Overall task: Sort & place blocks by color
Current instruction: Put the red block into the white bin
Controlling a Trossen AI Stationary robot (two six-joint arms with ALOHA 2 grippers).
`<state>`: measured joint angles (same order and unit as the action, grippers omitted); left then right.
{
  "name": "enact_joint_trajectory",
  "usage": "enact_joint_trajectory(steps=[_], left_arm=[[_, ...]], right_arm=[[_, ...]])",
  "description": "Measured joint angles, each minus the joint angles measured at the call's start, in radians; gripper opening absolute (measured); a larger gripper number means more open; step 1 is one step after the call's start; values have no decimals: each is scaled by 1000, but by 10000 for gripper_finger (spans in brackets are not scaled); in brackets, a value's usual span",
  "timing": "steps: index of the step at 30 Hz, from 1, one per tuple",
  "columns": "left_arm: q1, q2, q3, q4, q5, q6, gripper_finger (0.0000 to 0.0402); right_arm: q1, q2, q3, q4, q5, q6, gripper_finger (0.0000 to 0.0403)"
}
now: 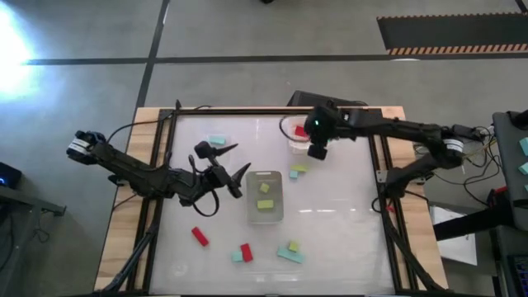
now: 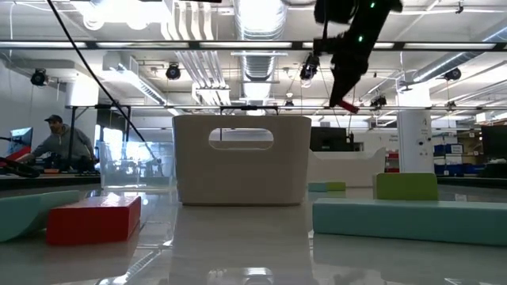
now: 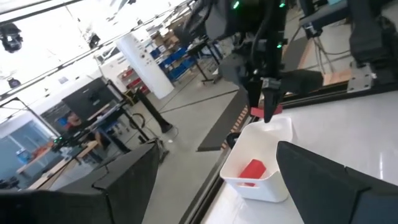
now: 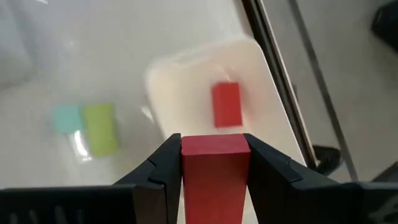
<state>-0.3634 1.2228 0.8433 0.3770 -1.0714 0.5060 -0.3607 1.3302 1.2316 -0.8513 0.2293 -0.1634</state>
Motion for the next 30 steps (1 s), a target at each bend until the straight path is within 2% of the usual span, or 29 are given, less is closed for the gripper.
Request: enact_joint_trajectory(steps=[6,13,22,30], left_arm=[[0,0,-2,0,-16,0,306],[0,0,-12,0,-17,-1,306],[0,-2,-18,0,-19,-1,306],[0,-2,-18,2,-19,-1,306]], right_arm=[[-146,110,0,0,-52,-101,124],[-235,262,-1,27,-54,-178,124],[-267,373,1,58,-46,-215,135],[-269,380,6,62,-46,-214,185]])
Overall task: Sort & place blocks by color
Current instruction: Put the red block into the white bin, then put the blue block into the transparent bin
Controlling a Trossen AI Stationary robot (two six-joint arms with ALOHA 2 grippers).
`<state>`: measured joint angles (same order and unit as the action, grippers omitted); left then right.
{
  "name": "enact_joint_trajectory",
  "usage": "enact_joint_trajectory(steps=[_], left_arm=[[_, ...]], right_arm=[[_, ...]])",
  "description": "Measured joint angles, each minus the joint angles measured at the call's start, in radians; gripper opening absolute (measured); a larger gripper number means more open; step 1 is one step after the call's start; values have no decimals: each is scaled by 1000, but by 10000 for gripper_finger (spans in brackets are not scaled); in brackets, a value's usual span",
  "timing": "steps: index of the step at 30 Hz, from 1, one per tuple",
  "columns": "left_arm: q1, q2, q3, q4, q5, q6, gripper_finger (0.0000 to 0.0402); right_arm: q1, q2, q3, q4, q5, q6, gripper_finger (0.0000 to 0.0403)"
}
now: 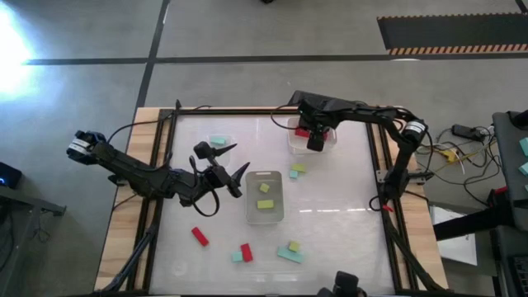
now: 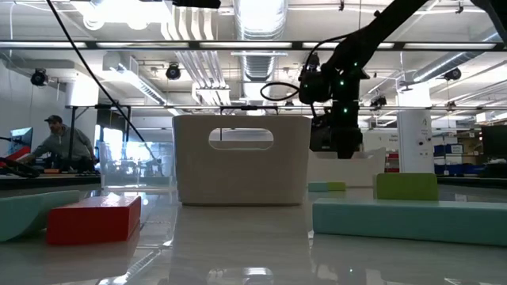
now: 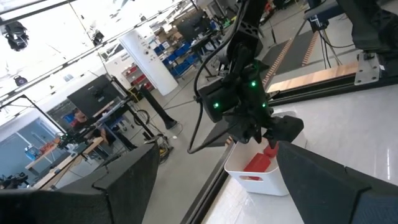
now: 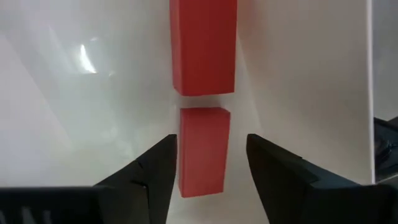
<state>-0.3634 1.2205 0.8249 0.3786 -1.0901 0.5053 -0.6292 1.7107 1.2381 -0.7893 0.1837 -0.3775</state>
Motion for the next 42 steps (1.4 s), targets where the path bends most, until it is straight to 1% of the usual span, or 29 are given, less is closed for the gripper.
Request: enact_joint_trajectory(steps=[3,6,12,17,19,21,25,27,29,33,37,42], left_arm=[[0,0,0,1,0,0,306],[0,2,0,2,0,-1,306],[0,3,0,2,0,-5,306],[0,3,0,2,0,-42,306],[0,3,0,2,0,-54,306],[-1,3,0,1,0,-55,306],[-3,3,0,0,1,-56,306],[-4,3,-1,-1,0,-56,306],[-5,3,-2,-1,0,-56,306],[-5,4,-8,-1,0,-56,306],[-5,4,-10,0,1,-56,306],[-5,4,-11,2,1,-55,306]], right_arm=[[0,-18,0,1,0,3,191],[0,-45,0,-2,-1,41,192],[43,-146,-1,-32,-18,126,193],[100,-251,-12,-35,-156,251,194],[133,-290,-20,-34,-208,324,194],[177,-331,-36,-27,-239,375,194],[291,-411,-105,24,-245,412,194],[348,-451,-160,79,-245,447,192],[401,-489,-218,148,-244,490,190],[515,-541,-343,318,-221,517,180],[599,-551,-449,489,-124,520,169],[662,-524,-535,662,-6,524,153]])
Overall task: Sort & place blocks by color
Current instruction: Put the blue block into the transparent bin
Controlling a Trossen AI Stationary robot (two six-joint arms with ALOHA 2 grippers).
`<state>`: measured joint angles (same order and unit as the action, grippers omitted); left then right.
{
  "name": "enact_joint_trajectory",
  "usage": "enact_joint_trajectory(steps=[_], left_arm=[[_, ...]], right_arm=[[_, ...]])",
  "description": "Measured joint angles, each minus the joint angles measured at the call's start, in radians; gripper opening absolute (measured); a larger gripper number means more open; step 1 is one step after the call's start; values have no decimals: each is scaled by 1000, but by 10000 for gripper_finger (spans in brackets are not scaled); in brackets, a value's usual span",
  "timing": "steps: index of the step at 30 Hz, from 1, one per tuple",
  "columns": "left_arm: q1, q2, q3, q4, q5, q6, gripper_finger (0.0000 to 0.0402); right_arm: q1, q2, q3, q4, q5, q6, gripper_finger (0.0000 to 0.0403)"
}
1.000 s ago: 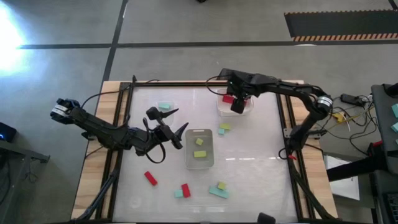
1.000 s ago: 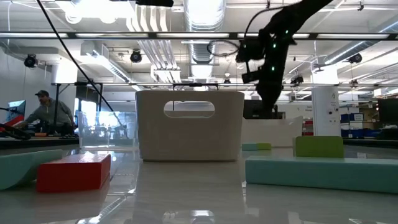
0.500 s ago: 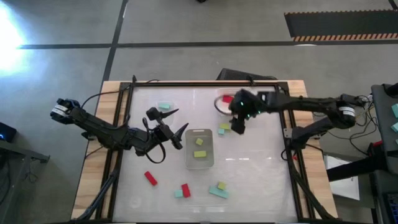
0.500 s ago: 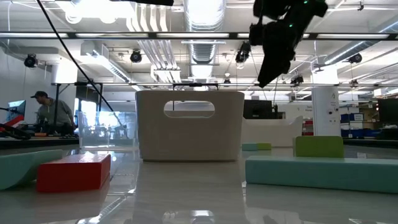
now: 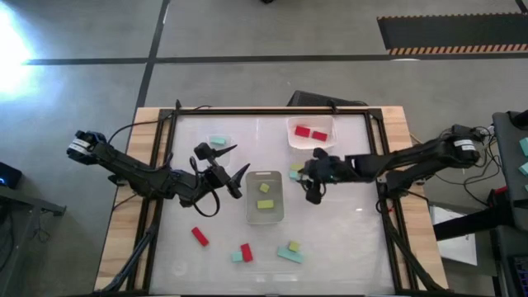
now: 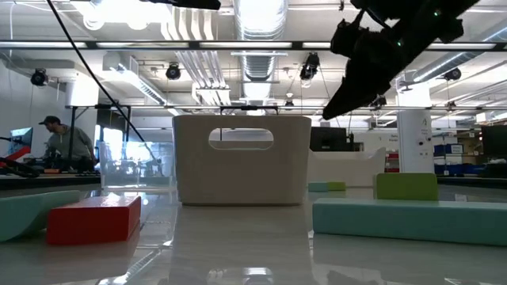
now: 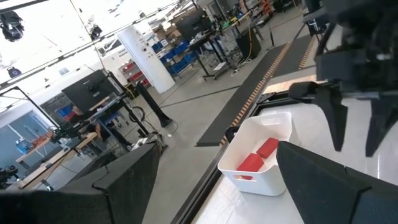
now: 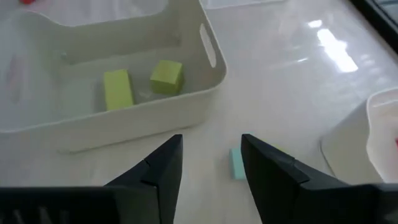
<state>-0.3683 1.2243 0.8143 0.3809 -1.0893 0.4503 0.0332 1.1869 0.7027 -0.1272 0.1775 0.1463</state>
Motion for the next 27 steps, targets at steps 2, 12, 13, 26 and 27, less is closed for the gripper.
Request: enact_joint_trajectory(steps=[2,12,13,26,27], left_arm=[[0,0,0,0,0,0,306],[0,0,-2,0,0,1,306],[0,0,-2,0,0,1,306],[0,-1,-1,2,1,2,306],[0,-1,-2,2,1,3,306]], right_arm=[[15,10,-31,51,57,2,146],[19,94,-123,203,192,92,75],[19,113,-124,221,192,92,65],[-9,306,-84,294,225,165,9],[-16,315,-84,294,226,177,9]])
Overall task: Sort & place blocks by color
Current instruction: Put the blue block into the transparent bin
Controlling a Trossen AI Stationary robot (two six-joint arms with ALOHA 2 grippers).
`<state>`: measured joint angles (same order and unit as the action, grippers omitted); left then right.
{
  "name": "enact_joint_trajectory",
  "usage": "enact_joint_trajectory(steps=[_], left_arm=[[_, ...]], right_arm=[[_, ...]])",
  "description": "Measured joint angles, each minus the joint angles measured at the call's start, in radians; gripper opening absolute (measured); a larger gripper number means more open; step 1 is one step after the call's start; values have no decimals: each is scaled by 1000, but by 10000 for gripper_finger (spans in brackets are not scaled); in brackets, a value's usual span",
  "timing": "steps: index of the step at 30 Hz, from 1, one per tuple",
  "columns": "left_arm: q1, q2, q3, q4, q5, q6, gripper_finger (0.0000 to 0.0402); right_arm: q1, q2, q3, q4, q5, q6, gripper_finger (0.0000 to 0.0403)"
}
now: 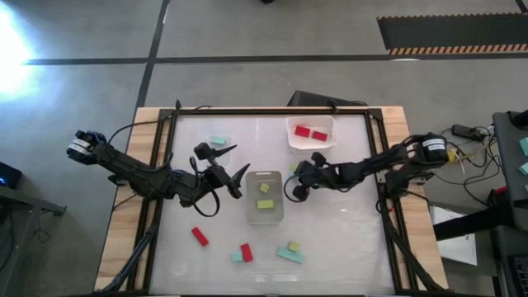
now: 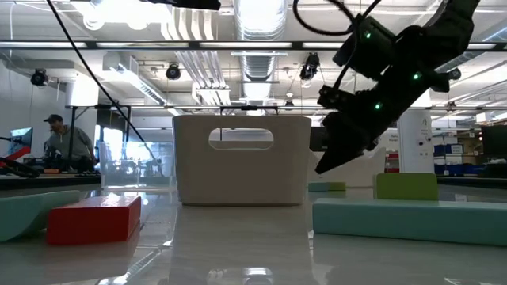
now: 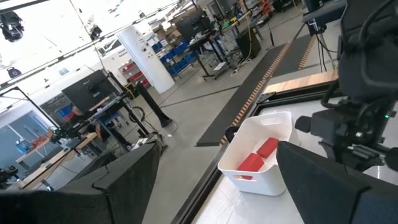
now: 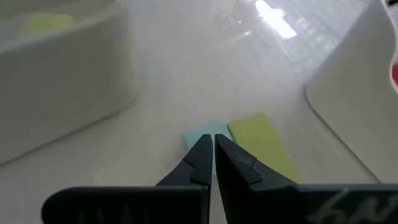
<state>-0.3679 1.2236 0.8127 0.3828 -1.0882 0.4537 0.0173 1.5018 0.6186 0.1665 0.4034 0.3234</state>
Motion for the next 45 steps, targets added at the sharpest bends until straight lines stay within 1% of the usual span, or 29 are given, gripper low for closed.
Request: enact_joint_trajectory(steps=[9,13,15,20,23,25,28,32,38,40,42,45], left_arm=[[0,-2,0,0,0,2,306],[0,-2,2,1,0,1,306],[0,-2,0,1,0,1,306],[0,-2,2,1,0,0,306],[0,-2,0,0,0,0,306],[0,-2,0,0,0,0,306],[0,-1,2,2,0,0,306],[0,-1,0,0,0,-1,306],[0,-1,0,0,0,-1,306],[0,-1,0,1,0,-1,306],[0,-1,0,1,1,-1,306],[0,0,0,1,2,-1,306]], right_arm=[[-18,60,1,13,-4,17,9],[-19,51,2,-18,-33,18,9],[-15,22,1,-68,-52,18,9],[-15,-69,-3,-191,-150,18,9],[-13,-126,-3,-221,-168,14,9],[-11,-157,-5,-227,-172,-8,9],[-10,-197,-18,-232,-225,-90,15],[-9,-227,-29,-227,-238,-129,48],[-11,-221,-55,-209,-254,-177,140],[-11,-221,-70,-201,-243,-202,171],[-11,-221,-81,-178,-210,-216,197],[-13,-215,-86,-160,-194,-228,228]])
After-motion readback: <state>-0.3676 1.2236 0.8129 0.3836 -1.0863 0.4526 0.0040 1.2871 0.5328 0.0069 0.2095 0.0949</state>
